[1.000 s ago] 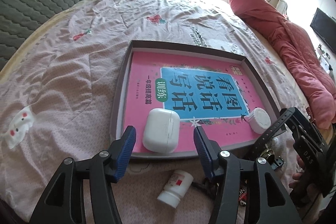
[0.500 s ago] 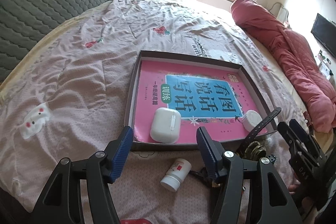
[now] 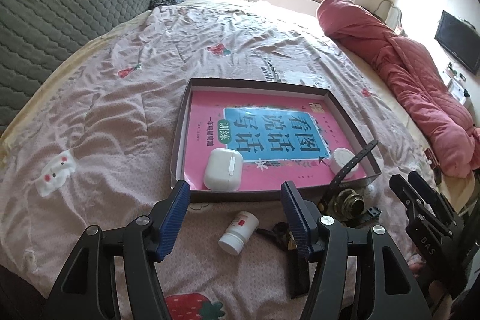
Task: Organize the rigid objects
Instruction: 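Withdraw both open tools from the tray back toward the items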
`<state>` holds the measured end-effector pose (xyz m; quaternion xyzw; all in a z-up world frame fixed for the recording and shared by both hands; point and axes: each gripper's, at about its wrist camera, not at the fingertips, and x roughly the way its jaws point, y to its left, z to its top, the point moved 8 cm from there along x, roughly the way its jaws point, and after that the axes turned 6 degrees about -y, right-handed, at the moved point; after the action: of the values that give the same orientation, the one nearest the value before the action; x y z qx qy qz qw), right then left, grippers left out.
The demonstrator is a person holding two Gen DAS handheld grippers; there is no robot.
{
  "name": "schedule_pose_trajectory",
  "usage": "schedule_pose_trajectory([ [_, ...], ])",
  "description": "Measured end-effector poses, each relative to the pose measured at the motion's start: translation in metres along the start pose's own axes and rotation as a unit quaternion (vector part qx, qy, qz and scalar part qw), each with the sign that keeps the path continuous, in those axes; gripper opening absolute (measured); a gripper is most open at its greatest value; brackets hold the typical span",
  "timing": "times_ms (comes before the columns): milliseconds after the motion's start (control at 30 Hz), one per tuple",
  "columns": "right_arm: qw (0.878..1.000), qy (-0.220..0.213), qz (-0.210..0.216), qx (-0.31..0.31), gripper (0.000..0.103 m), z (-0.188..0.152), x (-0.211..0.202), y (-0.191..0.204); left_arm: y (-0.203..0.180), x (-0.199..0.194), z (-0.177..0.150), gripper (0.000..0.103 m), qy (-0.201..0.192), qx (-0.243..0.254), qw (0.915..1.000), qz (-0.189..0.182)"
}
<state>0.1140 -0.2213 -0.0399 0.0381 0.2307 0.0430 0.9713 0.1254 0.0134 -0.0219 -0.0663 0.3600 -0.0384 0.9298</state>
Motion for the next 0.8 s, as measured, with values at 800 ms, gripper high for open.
schedule_pose_trajectory([
  [800, 0.999, 0.011, 0.002, -0.031, 0.058, -0.015, -0.035, 0.03, -0.021, -0.031, -0.03, 0.064, -0.001, 0.023, 0.9997, -0.011],
])
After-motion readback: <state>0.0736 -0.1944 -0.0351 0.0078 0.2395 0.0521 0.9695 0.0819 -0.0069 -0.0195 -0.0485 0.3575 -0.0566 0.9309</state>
